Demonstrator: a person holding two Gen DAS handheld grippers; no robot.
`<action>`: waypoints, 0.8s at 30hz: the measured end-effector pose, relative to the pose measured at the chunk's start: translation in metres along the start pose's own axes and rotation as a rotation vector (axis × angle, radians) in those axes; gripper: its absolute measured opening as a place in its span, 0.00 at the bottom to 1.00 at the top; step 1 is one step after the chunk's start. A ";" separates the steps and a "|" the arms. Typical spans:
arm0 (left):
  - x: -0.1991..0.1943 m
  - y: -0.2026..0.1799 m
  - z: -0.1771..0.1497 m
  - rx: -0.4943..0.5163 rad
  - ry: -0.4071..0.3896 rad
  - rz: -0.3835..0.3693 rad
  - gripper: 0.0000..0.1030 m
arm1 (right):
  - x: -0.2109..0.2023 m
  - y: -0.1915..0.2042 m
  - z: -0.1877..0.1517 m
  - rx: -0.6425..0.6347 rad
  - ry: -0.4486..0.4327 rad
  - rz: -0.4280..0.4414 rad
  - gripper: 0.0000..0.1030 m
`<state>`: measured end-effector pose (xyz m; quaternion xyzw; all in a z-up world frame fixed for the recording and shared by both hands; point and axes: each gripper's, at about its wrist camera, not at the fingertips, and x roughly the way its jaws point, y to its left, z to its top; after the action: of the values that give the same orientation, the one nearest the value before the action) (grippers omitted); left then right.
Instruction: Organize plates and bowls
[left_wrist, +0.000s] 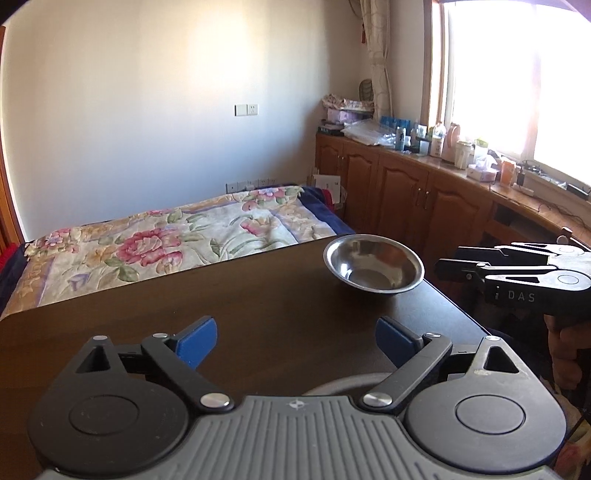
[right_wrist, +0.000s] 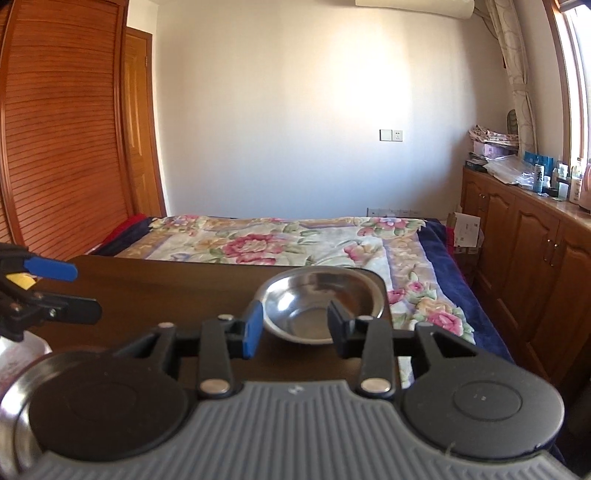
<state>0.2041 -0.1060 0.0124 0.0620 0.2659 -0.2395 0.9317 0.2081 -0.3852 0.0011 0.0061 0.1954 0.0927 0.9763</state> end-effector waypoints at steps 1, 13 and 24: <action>0.004 0.000 0.003 0.003 0.001 -0.005 0.93 | 0.003 -0.003 0.000 0.003 0.000 -0.002 0.39; 0.048 -0.005 0.033 0.045 0.029 -0.017 0.92 | 0.036 -0.041 0.004 0.062 0.022 -0.020 0.39; 0.092 -0.014 0.046 0.067 0.076 -0.049 0.91 | 0.059 -0.058 0.000 0.101 0.065 -0.021 0.39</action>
<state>0.2870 -0.1675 0.0040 0.0957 0.2944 -0.2684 0.9122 0.2721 -0.4315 -0.0238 0.0503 0.2317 0.0725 0.9688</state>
